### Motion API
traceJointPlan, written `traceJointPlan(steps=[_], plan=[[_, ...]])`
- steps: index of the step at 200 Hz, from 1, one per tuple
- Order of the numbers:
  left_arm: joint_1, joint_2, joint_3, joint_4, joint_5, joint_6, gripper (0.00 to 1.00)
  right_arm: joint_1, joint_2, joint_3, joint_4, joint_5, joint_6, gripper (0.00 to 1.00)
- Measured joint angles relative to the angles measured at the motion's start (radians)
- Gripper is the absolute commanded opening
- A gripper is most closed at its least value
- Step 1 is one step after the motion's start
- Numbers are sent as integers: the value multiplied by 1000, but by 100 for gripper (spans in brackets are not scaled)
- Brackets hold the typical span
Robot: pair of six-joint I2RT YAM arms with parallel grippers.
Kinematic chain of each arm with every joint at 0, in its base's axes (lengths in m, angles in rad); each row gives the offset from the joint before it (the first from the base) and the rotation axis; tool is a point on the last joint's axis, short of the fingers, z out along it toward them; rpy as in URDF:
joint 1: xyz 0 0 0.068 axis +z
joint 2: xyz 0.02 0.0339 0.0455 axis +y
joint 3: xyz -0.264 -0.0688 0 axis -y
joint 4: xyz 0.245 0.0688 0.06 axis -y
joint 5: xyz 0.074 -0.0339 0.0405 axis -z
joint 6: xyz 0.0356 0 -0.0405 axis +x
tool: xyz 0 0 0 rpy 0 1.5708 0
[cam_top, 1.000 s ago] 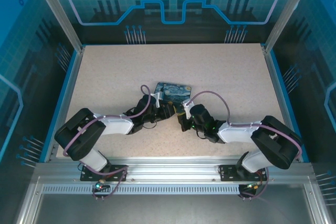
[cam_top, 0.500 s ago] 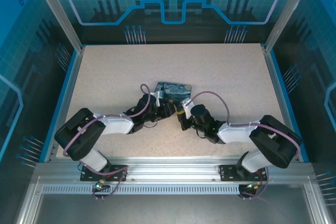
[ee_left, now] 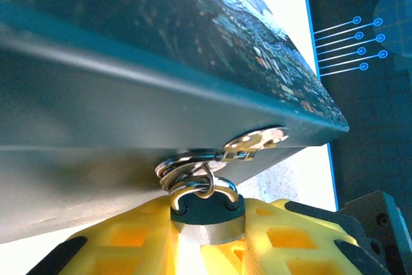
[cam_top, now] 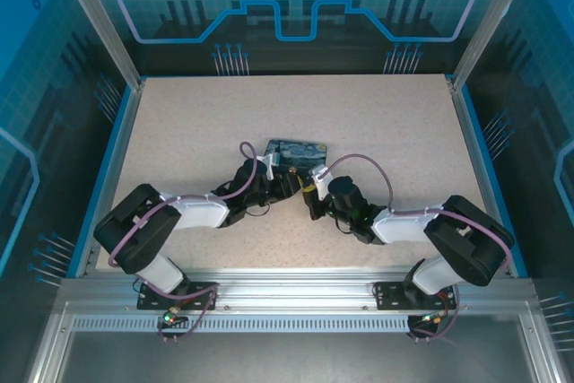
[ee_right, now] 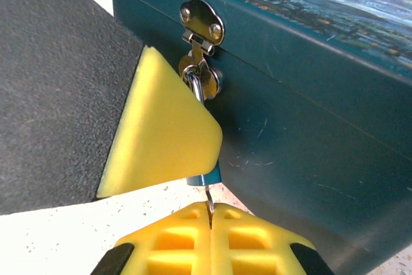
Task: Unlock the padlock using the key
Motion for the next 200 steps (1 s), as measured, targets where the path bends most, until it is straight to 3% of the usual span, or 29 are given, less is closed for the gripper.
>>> traceJointPlan(steps=[67,143,200], plan=[[-4,91,8,60,27,-17,29,14,34,-23,2,53,93,0],[-17,115,3,55,38,-17,53,42,45,-38,31,51,195,0],[-10,-65,-74,-5,3,-5,69,47,67,-38,35,33,253,0]])
